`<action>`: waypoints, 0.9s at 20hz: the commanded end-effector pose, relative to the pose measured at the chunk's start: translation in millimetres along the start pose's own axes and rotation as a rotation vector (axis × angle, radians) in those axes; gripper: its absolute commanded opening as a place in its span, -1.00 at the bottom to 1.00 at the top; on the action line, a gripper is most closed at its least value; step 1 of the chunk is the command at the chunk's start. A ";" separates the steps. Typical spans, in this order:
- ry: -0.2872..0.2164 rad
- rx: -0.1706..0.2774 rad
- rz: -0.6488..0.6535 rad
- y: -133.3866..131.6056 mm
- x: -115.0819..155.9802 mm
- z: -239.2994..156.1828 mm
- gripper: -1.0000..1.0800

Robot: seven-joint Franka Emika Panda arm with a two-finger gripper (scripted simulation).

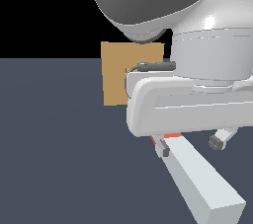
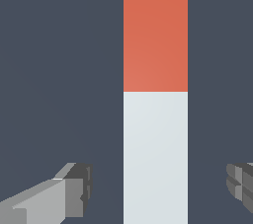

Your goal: Insert the peg into the horizontal hole in a box.

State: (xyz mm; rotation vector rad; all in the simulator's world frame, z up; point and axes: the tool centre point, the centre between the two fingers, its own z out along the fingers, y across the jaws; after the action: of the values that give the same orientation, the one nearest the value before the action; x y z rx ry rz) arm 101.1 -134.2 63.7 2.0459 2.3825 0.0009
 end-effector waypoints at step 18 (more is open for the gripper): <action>0.001 0.001 0.000 0.0 0.4 41.5 -1.00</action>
State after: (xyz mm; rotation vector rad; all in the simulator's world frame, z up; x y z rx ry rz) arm 100.7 -133.7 21.6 2.0467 2.3846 -0.0007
